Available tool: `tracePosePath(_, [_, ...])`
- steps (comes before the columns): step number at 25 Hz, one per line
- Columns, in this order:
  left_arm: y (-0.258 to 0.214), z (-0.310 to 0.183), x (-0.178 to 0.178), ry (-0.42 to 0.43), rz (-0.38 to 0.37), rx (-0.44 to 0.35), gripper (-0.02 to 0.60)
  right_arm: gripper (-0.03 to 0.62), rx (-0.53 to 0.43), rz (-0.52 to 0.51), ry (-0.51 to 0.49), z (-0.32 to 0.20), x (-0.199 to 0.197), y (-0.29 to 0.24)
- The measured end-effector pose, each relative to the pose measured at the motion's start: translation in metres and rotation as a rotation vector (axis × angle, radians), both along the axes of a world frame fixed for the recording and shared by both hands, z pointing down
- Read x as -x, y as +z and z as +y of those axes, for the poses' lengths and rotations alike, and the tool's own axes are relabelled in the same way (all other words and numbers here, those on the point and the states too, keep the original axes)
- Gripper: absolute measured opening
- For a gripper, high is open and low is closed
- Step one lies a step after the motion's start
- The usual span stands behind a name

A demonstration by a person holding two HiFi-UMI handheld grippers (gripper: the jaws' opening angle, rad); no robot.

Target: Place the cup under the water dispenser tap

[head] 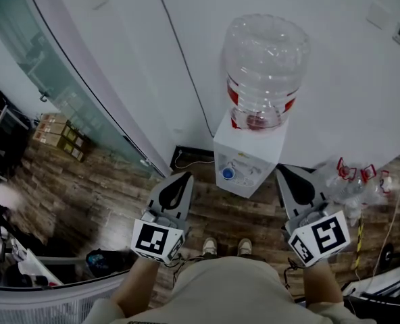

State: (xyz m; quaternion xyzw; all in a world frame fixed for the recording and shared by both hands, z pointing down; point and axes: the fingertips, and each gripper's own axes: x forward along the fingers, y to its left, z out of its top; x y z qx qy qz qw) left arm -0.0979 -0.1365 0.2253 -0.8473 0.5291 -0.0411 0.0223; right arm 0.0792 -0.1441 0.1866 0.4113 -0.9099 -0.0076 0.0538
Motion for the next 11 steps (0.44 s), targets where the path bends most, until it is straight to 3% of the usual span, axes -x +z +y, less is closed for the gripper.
tracePosePath(11, [-0.001, -0.012, -0.002, -0.02, -0.049, -0.024, 0.006, 0.008, -0.049, 0.045, 0.004, -0.013, 0.004, -0.005])
